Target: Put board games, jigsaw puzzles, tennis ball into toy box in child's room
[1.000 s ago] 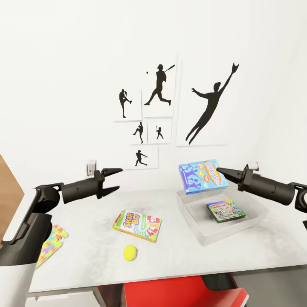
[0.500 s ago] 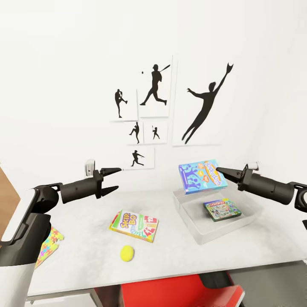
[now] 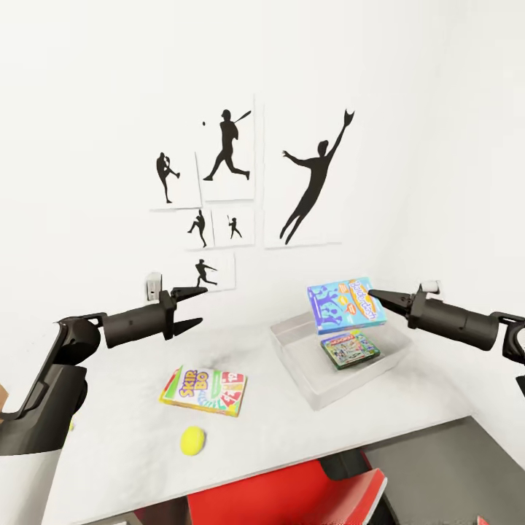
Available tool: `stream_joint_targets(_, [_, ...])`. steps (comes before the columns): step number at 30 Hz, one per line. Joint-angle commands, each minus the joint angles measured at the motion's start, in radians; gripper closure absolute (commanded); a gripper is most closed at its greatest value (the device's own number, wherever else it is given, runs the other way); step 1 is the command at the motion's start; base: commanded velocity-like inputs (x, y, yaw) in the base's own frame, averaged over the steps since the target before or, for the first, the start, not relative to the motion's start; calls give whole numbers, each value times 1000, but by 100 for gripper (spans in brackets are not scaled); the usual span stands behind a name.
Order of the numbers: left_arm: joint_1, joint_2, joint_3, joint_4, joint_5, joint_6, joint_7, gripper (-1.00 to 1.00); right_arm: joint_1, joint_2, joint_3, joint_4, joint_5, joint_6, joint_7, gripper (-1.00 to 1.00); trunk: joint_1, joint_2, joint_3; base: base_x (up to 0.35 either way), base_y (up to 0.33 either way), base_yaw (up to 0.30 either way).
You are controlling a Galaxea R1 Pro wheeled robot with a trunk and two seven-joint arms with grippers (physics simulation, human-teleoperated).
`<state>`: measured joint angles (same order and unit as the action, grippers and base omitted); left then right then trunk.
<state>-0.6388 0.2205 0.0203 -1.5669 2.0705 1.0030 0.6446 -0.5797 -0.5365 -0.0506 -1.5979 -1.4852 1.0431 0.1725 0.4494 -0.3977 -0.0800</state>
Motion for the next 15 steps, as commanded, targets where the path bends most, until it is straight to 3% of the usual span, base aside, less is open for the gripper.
stream_joint_targets(1, [-1,0,1,-1,10,2,10,-100,-2,1,1,8,5,4,9,100,1,-2,-2,0,0,-218])
stream_joint_targets(7, [-1,-1,1,-1,10,2,10,-100,-9,22,5,67,6,4,-2,100,1,-2,-2,0,0,-128])
stream_joint_targets(12, [-1,-1,1,-1,10,2,10,-100,-47,92,7,131,14,4,-105,100,1,-2,-2,0,0,-38])
stream_joint_targets(13, [-1,-1,1,-1,10,2,10,-100,-47,92,7,131,14,4,-105,100,1,-2,-2,0,0,-23])
stream_joint_targets(15, [-1,-1,1,-1,10,2,10,-100,-73,128,7,158,15,4,-163,100,1,-2,-2,0,0,-17])
